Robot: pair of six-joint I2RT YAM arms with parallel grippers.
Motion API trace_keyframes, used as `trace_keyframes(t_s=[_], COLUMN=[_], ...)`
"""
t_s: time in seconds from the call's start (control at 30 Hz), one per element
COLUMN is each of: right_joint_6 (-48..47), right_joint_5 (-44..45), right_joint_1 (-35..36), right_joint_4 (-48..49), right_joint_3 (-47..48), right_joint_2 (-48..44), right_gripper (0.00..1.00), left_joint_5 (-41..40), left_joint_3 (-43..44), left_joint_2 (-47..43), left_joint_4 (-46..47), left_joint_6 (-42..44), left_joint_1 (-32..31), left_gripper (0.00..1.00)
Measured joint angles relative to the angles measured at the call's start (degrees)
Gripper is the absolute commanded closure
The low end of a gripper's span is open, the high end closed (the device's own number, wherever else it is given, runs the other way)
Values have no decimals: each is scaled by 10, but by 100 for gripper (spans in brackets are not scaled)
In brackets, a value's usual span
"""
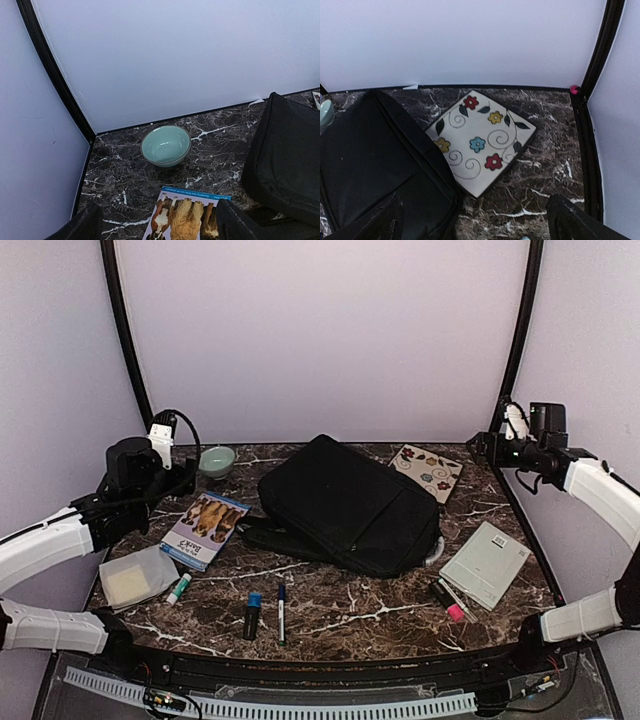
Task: Pack the student bag
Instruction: Adjust the student bag at the center of the board.
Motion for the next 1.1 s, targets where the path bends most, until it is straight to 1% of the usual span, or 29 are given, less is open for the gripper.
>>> trace_keyframes(t_s=[0.13,0.2,0.27,0.4,0.57,0.7,0.83,0.97,1.1], right_joint_6=[-43,-76,-109,-170,-234,-253,-251,-234,-204], right_joint_5=[-3,-16,-28,-50,-76,-90,-114,-140,-165], right_joint_1=[-13,-19,-22,-25,-21,-12,-4,0,1], right_joint_4=[-1,-9,-15,-27,-63,-85,-114,-138,-149], right_joint_3=[-34,-41,-42,-42,-25,4,59,119,153], right_joint_2=[-8,-9,-9,-1,48,105,186,267,333], right_gripper=[14,20,25,29,32,33,34,32,30], left_joint_5=[93,132,179,254,323,337,342,345,342], left_joint_3=[3,9,20,47,95,133,169,212,250], left_joint_2=[45,63,82,110,147,192,254,323,385], left_joint_4=[3,0,-5,-14,-25,-32,-42,-57,-71], left_joint_6=[-13,-19,-29,-47,-67,-80,-90,-96,-95], left_joint_1=[44,52,53,40,-14,-76,-132,-184,-237], left_gripper=[27,30,31,33,34,33,33,33,32])
